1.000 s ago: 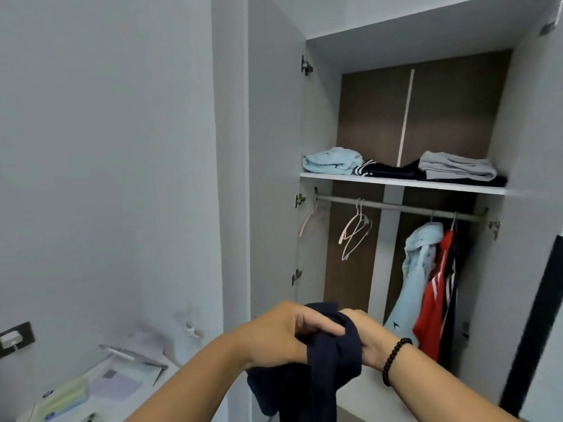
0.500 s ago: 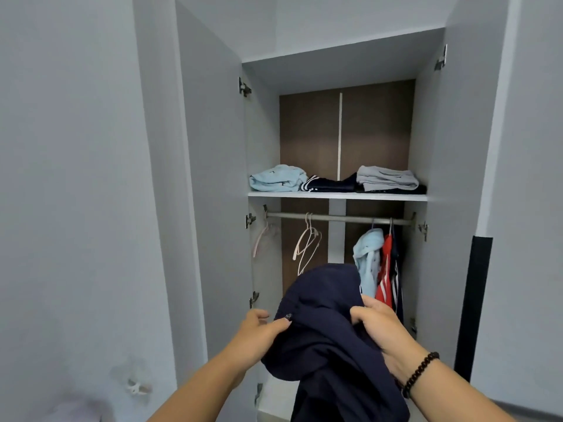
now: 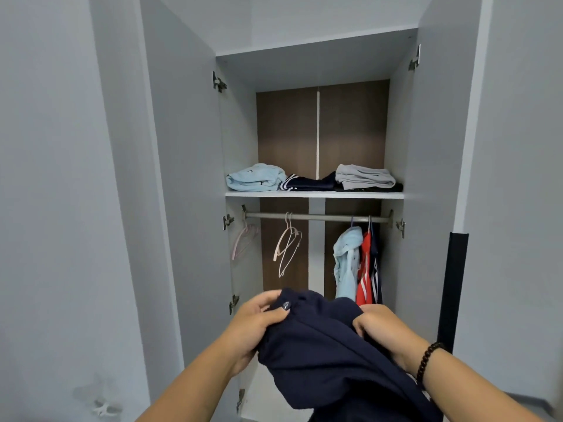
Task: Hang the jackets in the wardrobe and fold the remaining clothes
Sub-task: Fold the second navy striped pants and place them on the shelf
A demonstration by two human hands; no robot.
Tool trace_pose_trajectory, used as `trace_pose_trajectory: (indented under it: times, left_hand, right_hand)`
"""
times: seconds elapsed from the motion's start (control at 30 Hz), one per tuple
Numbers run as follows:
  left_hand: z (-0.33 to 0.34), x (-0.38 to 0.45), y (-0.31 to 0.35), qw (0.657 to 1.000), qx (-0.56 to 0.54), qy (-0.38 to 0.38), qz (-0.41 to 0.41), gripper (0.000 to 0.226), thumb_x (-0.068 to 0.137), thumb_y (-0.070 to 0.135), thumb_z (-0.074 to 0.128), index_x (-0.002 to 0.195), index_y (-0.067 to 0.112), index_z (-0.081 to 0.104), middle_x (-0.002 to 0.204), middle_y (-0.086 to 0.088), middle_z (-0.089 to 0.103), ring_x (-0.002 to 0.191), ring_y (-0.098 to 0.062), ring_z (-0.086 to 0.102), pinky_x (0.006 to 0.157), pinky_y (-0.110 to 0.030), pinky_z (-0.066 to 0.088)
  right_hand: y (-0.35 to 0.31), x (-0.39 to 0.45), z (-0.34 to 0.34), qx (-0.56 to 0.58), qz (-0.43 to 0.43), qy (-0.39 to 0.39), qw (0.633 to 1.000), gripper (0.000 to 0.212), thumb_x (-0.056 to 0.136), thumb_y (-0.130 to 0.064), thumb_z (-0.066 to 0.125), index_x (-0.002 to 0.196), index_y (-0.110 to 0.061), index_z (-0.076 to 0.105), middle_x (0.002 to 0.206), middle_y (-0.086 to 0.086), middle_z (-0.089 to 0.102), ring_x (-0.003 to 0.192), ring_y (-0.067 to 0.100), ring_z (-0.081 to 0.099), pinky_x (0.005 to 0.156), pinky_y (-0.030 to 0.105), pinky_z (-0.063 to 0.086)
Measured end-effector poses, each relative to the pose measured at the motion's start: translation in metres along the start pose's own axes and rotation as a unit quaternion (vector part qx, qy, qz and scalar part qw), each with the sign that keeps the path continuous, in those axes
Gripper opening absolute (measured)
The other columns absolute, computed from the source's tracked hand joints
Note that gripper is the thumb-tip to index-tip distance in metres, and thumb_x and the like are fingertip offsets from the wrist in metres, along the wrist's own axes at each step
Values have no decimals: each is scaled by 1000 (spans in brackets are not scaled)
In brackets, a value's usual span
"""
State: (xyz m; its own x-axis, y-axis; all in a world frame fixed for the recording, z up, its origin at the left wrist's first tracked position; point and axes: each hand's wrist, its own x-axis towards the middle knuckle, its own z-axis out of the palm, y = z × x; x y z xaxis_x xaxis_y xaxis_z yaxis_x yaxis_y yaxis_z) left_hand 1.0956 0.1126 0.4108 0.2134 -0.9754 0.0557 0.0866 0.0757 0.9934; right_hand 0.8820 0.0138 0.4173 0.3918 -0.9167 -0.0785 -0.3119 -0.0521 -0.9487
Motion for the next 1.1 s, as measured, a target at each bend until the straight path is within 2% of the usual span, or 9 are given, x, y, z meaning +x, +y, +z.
trace_pose_trajectory:
  times: [0.07,0.13,0.2,0.33,0.53,0.63,0.73,0.93,1.1]
  left_hand:
    - [3,3,15,999,7,13,48,28,90,9,66,105,32,73,110,0,73,102,-19,69,82,-29,54]
    - [7,2,30,995,37,4,92,29,90,11,67,104,36,72,109,5,73,101,-15,69,83,-27,54]
    - [11,-1,39,981,136,-27,135,29,90,13,66,104,38,71,107,11,72,100,-8,68,83,-23,54]
    - [22,-11,34,949,250,-105,160,28,89,6,65,112,23,69,108,11,71,100,-6,67,85,-19,52]
    - [13,-16,30,950,247,-62,182,25,84,11,74,106,24,72,100,12,74,94,-4,69,81,-16,52]
    - [8,-19,32,943,276,-38,184,24,80,19,78,102,28,73,97,15,73,92,-2,68,82,-17,53]
    - [4,-22,33,930,312,-42,190,27,81,23,77,104,33,71,99,20,71,94,1,67,86,-20,53]
    - [0,-33,46,888,396,-109,208,40,77,34,79,113,44,64,109,24,65,101,3,62,91,-24,52]
    - [-10,-38,55,831,504,-156,178,74,65,39,85,132,42,53,112,35,57,106,12,54,91,-13,47]
  right_hand:
    - [3,-2,3,-72,-3,-67,995,29,73,4,50,57,-19,46,58,-3,51,55,14,48,51,23,37]
    - [-2,-7,10,-82,-17,-122,989,25,83,-7,60,96,-28,59,89,-5,65,73,11,61,61,19,46]
    - [-14,-8,16,-25,-72,-152,985,59,82,-6,64,129,-36,45,119,-7,59,96,10,64,74,19,49]
    - [-41,-14,20,-3,-179,-217,960,79,77,4,65,138,-40,40,133,-7,51,114,9,58,92,26,51]
    - [-38,-12,18,-165,-254,-215,929,46,74,-21,82,115,-19,62,116,2,60,108,9,58,97,27,48]
    - [-30,-8,15,-234,-252,-168,924,47,69,-39,84,100,-12,63,109,0,57,106,7,54,91,15,41]
    - [-26,-10,17,-279,-301,-119,904,49,65,-51,82,92,-14,62,104,-8,53,103,4,50,93,19,43]
    - [-36,-20,18,-321,-396,-67,858,30,69,-33,82,71,-9,64,120,-25,55,119,-10,41,99,9,31]
    - [-50,-29,17,-329,-350,-141,866,20,74,-22,79,61,-17,64,90,-12,54,85,7,55,75,24,48]
